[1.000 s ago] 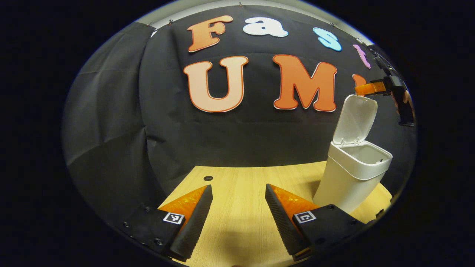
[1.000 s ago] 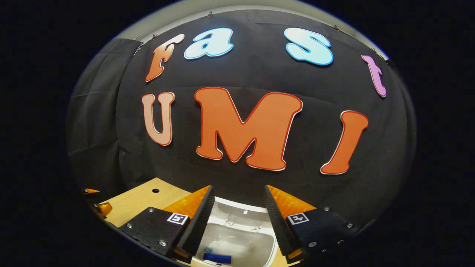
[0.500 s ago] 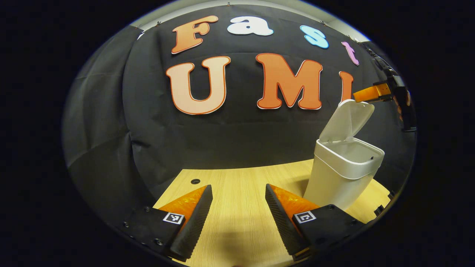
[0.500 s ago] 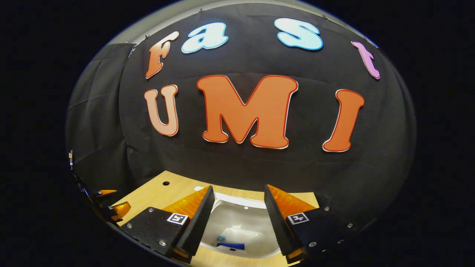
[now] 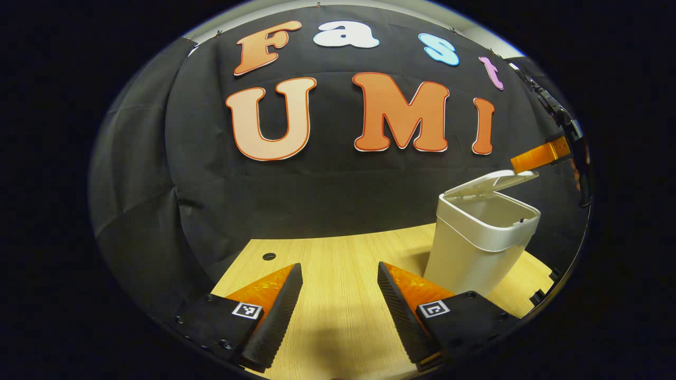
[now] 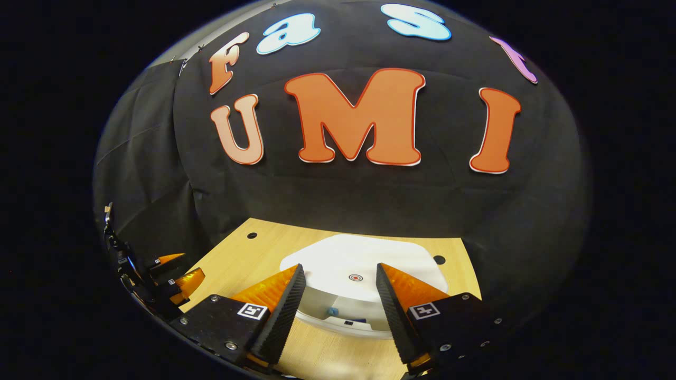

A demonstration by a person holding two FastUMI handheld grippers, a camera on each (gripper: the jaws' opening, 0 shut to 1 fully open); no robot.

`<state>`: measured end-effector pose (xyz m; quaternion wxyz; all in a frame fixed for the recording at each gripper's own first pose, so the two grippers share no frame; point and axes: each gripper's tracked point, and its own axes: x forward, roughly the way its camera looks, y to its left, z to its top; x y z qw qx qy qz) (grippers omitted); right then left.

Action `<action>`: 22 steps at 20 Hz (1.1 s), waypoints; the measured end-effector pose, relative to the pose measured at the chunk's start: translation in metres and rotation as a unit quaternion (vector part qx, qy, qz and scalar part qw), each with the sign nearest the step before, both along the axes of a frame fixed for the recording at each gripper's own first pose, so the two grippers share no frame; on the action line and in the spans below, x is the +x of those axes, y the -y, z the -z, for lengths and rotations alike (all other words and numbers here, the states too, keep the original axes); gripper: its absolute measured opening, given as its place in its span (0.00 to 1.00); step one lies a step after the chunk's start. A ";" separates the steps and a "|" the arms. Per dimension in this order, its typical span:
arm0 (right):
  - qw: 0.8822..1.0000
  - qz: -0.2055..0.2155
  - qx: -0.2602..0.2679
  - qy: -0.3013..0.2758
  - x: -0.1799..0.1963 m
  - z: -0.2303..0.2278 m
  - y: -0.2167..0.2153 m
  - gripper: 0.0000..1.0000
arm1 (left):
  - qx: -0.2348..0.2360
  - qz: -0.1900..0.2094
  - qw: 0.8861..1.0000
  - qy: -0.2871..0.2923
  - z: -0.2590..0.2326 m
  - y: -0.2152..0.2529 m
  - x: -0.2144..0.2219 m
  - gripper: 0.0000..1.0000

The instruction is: Press the lid of the desktop garbage bin to open it, pick up the crumpled paper on the desktop and throw it into the bin, then pick up the pop can on the desktop and drop it into the bin, and finally close the garbage bin lid.

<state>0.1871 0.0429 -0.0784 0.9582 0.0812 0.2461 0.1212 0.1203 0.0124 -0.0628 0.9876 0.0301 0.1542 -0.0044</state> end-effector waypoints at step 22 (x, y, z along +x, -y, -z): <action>0.992 0.006 -0.050 -0.113 -0.013 0.069 -0.008 0.72 | -0.001 0.011 1.000 -0.024 0.013 0.008 0.003 0.92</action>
